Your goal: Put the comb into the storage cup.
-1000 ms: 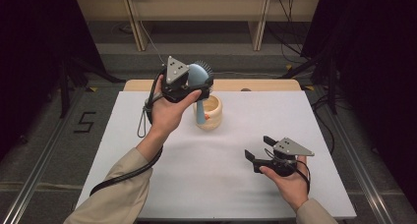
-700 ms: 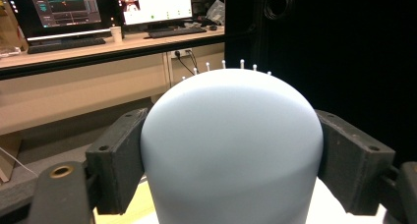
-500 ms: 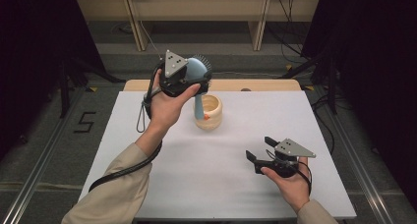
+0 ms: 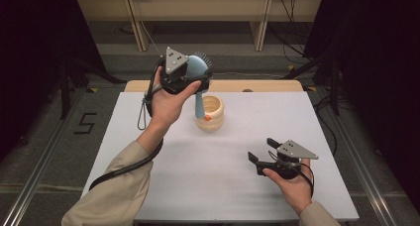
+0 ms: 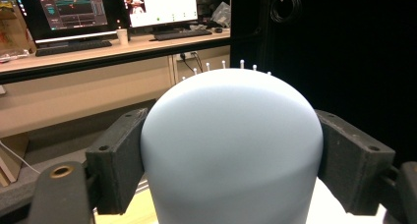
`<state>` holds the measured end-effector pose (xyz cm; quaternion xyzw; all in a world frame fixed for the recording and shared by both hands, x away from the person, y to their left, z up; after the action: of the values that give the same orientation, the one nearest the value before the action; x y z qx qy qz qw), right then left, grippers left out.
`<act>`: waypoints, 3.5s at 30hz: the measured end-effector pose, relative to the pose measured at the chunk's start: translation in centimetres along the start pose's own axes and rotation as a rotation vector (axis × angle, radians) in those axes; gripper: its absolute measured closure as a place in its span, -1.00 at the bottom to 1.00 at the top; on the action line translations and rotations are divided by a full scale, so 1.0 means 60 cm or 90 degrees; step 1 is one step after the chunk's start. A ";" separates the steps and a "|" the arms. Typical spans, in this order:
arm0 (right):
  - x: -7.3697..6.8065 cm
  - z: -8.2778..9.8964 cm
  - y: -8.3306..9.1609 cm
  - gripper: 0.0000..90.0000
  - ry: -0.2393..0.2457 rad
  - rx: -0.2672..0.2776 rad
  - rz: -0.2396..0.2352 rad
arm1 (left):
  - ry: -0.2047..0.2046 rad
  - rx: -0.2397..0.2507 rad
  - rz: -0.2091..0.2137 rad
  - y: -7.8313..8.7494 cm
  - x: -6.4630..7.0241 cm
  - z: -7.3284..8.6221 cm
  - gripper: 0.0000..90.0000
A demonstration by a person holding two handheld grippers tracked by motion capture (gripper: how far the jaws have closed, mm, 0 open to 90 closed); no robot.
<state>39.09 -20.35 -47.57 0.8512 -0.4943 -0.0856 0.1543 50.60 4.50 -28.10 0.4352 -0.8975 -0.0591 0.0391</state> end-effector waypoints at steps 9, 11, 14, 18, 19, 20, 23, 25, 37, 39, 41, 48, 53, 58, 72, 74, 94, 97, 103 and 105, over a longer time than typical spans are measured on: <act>0.004 0.000 0.005 -0.69 -0.001 0.002 0.003 | 0.005 0.003 -0.003 -0.004 -0.006 -0.003 -0.56; 0.005 0.002 0.006 -0.69 -0.004 -0.001 0.004 | -0.004 0.008 -0.005 -0.006 -0.008 -0.005 -0.56; 0.004 0.003 0.006 -0.69 -0.001 -0.001 0.003 | 0.003 0.004 -0.001 -0.008 -0.007 -0.005 -0.56; 0.005 0.004 0.006 -0.69 -0.002 -0.002 0.005 | 0.003 0.004 -0.004 -0.010 -0.009 -0.009 -0.56; 0.005 0.004 0.006 -0.69 0.000 -0.001 0.003 | 0.004 0.005 -0.004 -0.010 -0.009 -0.009 -0.56; 0.005 0.003 0.007 -0.69 -0.002 0.000 0.003 | -0.004 0.009 -0.005 -0.012 -0.010 -0.011 -0.56; 0.005 0.003 0.007 -0.69 -0.003 -0.001 0.004 | 0.001 0.005 -0.003 -0.014 -0.009 -0.010 -0.56; 0.004 0.004 0.007 -0.69 -0.001 -0.001 0.002 | -0.011 0.008 -0.004 -0.017 -0.010 -0.011 -0.56; 0.004 0.004 0.006 -0.69 -0.001 -0.003 0.001 | -0.002 -0.004 -0.007 -0.034 -0.014 -0.005 -0.56; 0.004 0.004 0.007 -0.69 -0.002 -0.003 0.001 | -0.011 -0.002 -0.010 -0.035 -0.016 -0.006 -0.56; 0.005 0.004 0.007 -0.69 -0.003 -0.003 0.001 | -0.011 -0.001 -0.010 -0.037 -0.016 -0.006 -0.56; 0.004 0.005 0.005 -0.69 -0.002 -0.003 -0.001 | -0.013 -0.003 -0.010 -0.046 -0.016 -0.007 -0.56; 0.005 0.005 0.005 -0.69 -0.004 -0.001 -0.001 | -0.009 -0.009 -0.011 -0.051 -0.015 -0.008 -0.56; 0.004 0.005 0.005 -0.69 -0.004 0.000 -0.002 | -0.013 -0.011 -0.012 -0.057 -0.015 -0.011 -0.56; 0.005 0.004 0.007 -0.69 -0.004 0.001 -0.001 | -0.011 -0.016 -0.014 -0.072 -0.019 -0.008 -0.56; 0.005 0.004 0.007 -0.69 -0.004 0.001 -0.001 | -0.008 -0.016 -0.013 -0.073 -0.019 -0.008 -0.56; 0.005 0.003 0.008 -0.69 -0.006 0.004 -0.001 | -0.010 -0.026 -0.020 -0.092 -0.025 -0.001 -0.56; 0.005 0.003 0.008 -0.69 -0.004 0.006 -0.002 | -0.009 -0.027 -0.022 -0.095 -0.026 0.002 -0.56; 0.005 0.003 0.008 -0.69 -0.004 0.006 -0.001 | -0.017 -0.027 -0.023 -0.101 -0.028 0.006 -0.56; 0.005 0.003 0.008 -0.69 -0.002 0.005 -0.002 | -0.017 -0.030 -0.021 -0.103 -0.028 0.009 -0.56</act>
<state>38.80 -20.87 -47.57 0.8523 -0.4938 -0.0853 0.1501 56.35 2.06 -29.51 0.4485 -0.8889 -0.0866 0.0359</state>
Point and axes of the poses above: each handheld gripper's, and its own axes: y roughly backward along the jaws, z roughly out of its underside, x roughly to its right, the point moved 6 cm from there along -y, roughly forward along the jaws, and after that the axes turned 8 degrees about z, right-handed, at the moved point
